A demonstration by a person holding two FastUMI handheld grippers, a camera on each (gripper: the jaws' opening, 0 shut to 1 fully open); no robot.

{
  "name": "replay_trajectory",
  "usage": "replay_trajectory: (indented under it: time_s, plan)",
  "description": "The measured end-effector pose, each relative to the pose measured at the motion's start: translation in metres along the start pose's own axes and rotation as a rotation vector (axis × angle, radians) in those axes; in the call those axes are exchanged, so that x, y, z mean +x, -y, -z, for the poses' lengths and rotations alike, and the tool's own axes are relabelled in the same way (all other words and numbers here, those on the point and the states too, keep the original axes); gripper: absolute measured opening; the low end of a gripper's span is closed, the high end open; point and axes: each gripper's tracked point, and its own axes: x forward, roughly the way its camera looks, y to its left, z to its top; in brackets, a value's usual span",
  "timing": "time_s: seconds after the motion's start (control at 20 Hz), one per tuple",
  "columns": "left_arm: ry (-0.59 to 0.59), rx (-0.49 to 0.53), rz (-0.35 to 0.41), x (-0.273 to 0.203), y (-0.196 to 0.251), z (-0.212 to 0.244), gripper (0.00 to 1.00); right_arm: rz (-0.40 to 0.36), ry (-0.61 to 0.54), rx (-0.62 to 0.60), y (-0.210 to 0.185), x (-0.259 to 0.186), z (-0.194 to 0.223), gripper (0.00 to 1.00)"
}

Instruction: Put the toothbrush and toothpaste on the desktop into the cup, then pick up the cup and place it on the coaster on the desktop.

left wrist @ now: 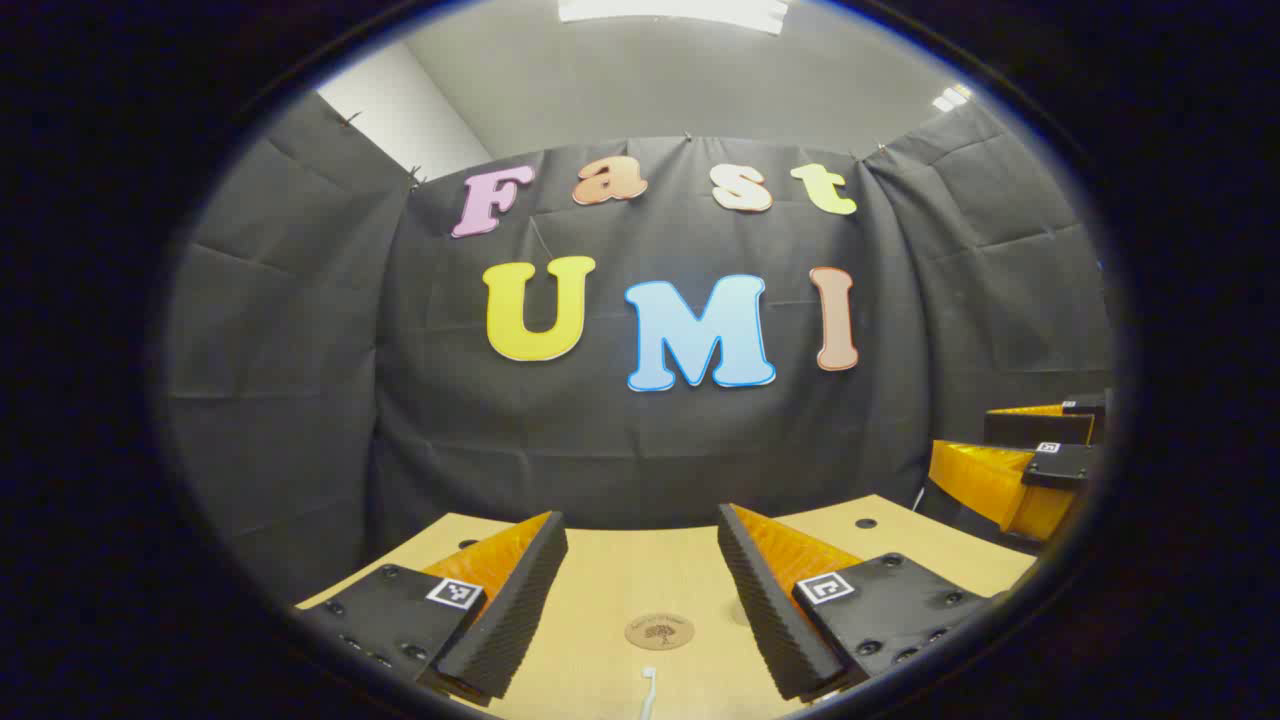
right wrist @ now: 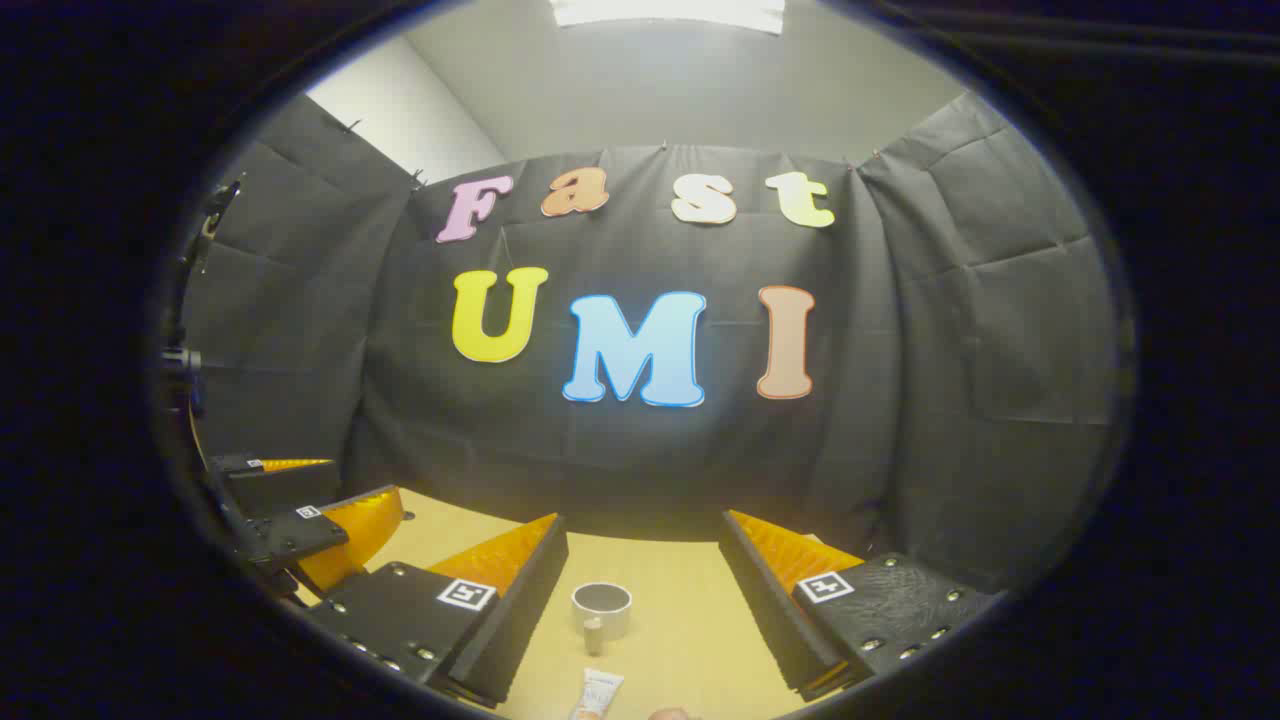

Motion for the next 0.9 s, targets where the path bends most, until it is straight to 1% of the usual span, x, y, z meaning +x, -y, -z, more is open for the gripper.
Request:
replay_trajectory:
  time_s: [0.15,0.2,0.25,0.4,0.45,0.5,0.55,0.6,0.7,0.75,0.8,0.85,0.9]
  plan:
    - [-0.007,-0.008,0.003,0.002,0.004,0.001,0.98,0.004,-0.022,0.006,0.005,0.006,0.006,0.94]
    - [-0.014,-0.009,-0.005,0.003,0.003,0.003,0.98,0.006,-0.023,0.008,0.006,0.008,0.007,0.9]
    - [-0.018,-0.012,-0.007,0.002,0.002,0.004,0.98,0.002,-0.029,0.009,0.006,0.008,0.009,0.89]
    - [-0.024,-0.011,-0.03,0.002,-0.003,0.005,0.98,-0.007,-0.047,0.013,0.007,0.007,0.016,0.89]
    - [-0.025,-0.007,-0.037,0.002,-0.003,0.005,0.98,-0.011,-0.05,0.015,0.007,0.008,0.015,0.94]
    - [-0.026,-0.005,-0.042,0.002,-0.005,0.006,0.98,-0.014,-0.054,0.017,0.008,0.008,0.017,0.9]
    - [-0.028,-0.007,-0.042,0.002,-0.004,0.005,0.98,-0.016,-0.054,0.018,0.008,0.008,0.016,0.9]
    - [-0.032,-0.007,-0.044,0.001,-0.004,0.006,0.98,-0.015,-0.053,0.016,0.009,0.008,0.015,0.94]
    - [-0.034,-0.011,-0.05,-0.001,-0.005,0.008,0.97,-0.013,-0.042,0.007,0.01,0.007,0.011,0.94]
    - [-0.038,-0.014,-0.054,-0.002,-0.007,0.008,0.97,-0.013,-0.043,0.004,0.011,0.006,0.012,0.93]
    - [-0.042,-0.019,-0.053,-0.004,-0.006,0.009,0.98,-0.018,-0.047,0.005,0.009,0.005,0.014,0.89]
    - [-0.054,-0.023,-0.046,-0.004,-0.005,0.013,0.98,-0.02,-0.055,0.011,0.008,0.005,0.016,0.89]
    - [-0.07,-0.022,-0.044,-0.004,-0.004,0.019,0.98,-0.028,-0.072,0.019,0.007,0.004,0.021,0.93]
